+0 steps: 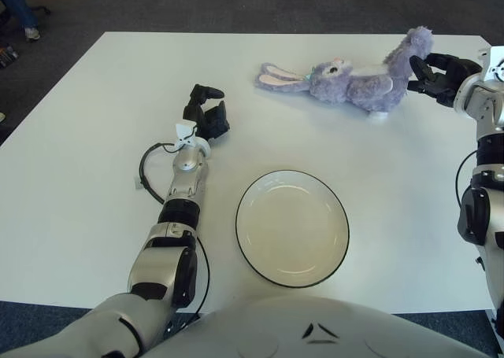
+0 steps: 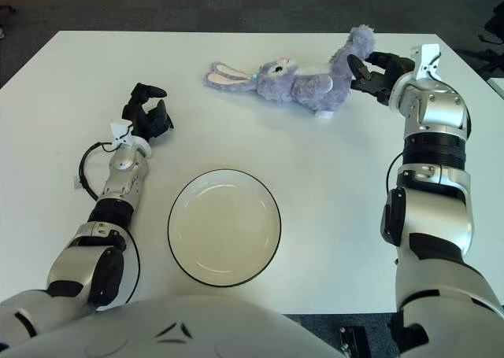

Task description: Put the doll into the plate.

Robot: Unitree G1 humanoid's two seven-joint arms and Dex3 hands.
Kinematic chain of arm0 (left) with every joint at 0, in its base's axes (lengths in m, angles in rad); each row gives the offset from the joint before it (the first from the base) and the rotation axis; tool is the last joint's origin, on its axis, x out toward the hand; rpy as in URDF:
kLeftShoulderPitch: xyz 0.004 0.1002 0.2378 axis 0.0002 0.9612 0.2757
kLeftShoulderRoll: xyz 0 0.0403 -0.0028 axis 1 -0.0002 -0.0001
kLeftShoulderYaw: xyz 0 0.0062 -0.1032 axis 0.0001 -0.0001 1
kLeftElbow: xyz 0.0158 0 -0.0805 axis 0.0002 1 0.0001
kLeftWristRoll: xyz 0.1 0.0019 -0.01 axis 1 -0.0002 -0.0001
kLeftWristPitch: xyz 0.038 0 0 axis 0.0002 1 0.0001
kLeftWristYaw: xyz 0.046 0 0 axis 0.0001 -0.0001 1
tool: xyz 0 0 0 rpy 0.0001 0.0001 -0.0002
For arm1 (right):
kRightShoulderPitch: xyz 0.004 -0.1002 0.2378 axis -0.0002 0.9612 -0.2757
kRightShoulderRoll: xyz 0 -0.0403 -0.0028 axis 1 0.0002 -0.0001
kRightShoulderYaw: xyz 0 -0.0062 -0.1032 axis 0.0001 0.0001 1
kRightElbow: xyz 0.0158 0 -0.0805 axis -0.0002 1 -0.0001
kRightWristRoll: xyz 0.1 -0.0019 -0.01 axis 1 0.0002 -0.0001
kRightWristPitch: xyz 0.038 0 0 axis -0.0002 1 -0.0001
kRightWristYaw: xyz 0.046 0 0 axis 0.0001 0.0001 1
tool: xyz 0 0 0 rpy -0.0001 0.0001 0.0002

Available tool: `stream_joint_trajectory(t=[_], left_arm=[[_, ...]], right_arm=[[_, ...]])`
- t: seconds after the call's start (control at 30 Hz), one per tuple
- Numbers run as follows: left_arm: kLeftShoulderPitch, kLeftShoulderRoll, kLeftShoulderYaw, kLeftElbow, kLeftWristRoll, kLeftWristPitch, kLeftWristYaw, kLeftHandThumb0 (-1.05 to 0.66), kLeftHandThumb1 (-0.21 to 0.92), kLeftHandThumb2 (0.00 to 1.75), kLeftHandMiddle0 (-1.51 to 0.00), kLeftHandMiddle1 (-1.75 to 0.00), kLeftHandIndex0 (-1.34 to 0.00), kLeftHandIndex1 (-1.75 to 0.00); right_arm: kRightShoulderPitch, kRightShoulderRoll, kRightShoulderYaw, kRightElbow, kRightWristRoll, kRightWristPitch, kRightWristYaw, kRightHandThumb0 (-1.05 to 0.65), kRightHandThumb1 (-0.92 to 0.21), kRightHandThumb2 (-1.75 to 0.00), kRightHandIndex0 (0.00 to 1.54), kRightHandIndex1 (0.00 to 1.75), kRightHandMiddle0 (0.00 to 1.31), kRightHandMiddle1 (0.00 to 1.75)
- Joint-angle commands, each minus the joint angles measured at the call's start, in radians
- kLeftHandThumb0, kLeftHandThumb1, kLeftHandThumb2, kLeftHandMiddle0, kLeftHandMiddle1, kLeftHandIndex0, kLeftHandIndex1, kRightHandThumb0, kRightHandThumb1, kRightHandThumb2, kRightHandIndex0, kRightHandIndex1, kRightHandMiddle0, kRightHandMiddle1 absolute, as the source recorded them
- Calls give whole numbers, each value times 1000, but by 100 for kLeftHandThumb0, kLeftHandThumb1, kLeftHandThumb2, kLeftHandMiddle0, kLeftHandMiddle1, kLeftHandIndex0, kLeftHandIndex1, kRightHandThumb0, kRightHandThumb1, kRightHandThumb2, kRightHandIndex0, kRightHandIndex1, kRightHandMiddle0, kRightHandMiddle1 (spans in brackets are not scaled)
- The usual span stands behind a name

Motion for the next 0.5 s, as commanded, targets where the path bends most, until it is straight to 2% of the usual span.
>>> stream_joint_trajectory(t=[0.0,0.13,0.27,0.4,0.47], left_arm=[[37,-5,-2,19,3,-9,2,-39,63,92,-107,-175,-37,-175],[40,-7,-5,19,6,-16,4,-39,64,91,-107,-175,-36,-175],[42,-7,-6,19,9,-21,4,-39,65,89,-108,-175,-35,-175],[43,-10,-6,17,11,-23,7,-38,66,88,-108,-175,-35,-175],[44,-11,-5,16,11,-23,7,-38,66,88,-108,-175,-35,-175]], right_arm=[[-42,-2,28,55,-36,-58,-12,-72,-54,-62,11,118,0,50],[-88,-3,66,146,-85,-108,-30,-73,-58,-59,6,123,0,48],[-115,-11,110,193,-133,-115,-27,-94,-77,-35,1,158,0,33],[-150,-15,116,268,-147,-125,-19,-97,-81,-27,1,167,0,27],[-165,-13,95,289,-131,-112,-27,-91,-81,-26,3,160,0,24]])
